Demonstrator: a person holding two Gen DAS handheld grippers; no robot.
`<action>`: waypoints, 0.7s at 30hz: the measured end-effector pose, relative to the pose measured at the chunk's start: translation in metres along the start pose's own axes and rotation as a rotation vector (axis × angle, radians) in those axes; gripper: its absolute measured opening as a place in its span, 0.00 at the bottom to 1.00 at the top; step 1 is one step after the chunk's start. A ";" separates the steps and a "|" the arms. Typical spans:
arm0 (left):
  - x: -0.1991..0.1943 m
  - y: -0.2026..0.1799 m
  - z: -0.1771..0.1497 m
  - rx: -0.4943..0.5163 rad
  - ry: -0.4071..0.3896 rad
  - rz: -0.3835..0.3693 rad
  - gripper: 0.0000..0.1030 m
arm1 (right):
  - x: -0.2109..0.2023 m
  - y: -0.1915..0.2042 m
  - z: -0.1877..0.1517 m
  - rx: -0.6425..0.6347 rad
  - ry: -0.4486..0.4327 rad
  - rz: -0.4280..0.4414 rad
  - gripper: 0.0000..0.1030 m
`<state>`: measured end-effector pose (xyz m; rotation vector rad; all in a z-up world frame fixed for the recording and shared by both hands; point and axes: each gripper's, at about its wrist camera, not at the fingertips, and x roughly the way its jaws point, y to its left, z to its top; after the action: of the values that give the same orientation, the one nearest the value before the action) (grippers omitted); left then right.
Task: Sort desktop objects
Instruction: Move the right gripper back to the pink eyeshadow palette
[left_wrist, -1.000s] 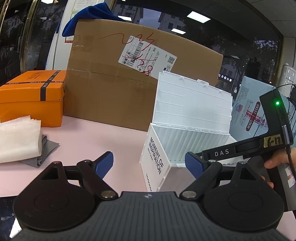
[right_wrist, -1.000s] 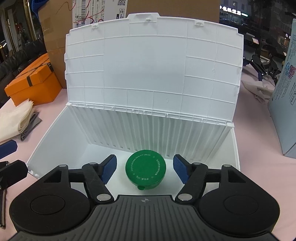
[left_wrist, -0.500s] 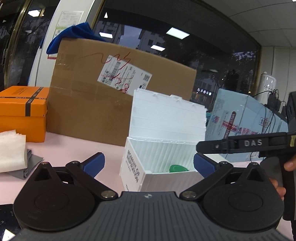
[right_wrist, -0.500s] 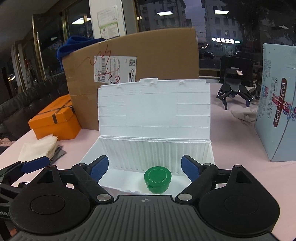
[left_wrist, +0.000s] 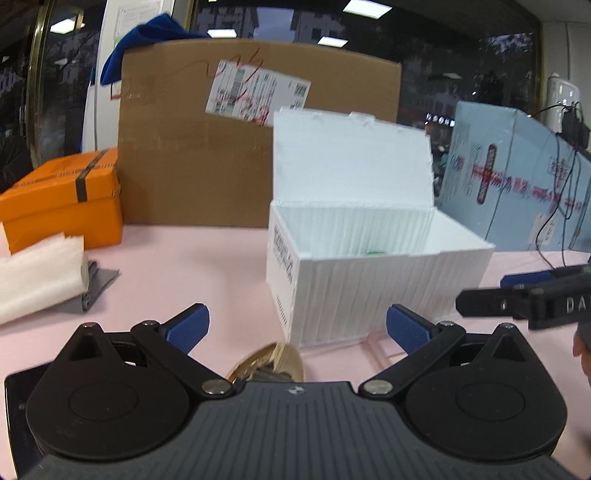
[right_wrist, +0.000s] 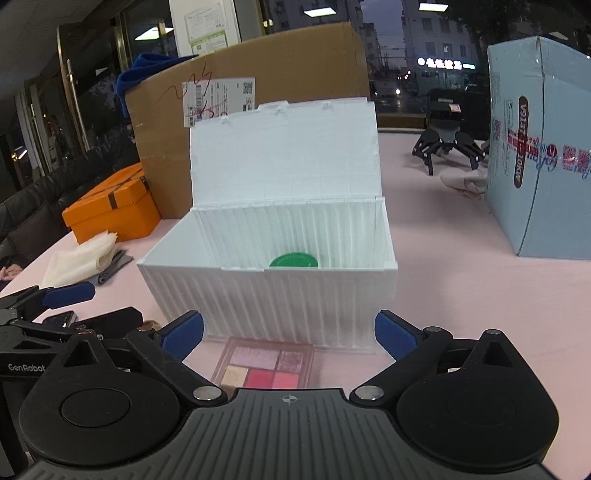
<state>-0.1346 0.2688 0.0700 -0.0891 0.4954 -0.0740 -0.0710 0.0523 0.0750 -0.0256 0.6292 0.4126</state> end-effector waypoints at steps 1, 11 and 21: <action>0.002 0.002 -0.002 -0.009 0.012 0.007 1.00 | 0.005 0.001 -0.004 -0.001 0.022 0.003 0.97; 0.017 0.017 -0.014 -0.086 0.063 0.026 1.00 | 0.035 0.024 -0.037 0.002 0.137 0.004 0.97; 0.019 0.016 -0.016 -0.094 0.072 0.043 1.00 | 0.053 0.052 -0.053 -0.083 0.107 -0.105 0.98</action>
<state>-0.1251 0.2820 0.0451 -0.1683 0.5721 -0.0122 -0.0823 0.1118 0.0070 -0.1598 0.7122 0.3373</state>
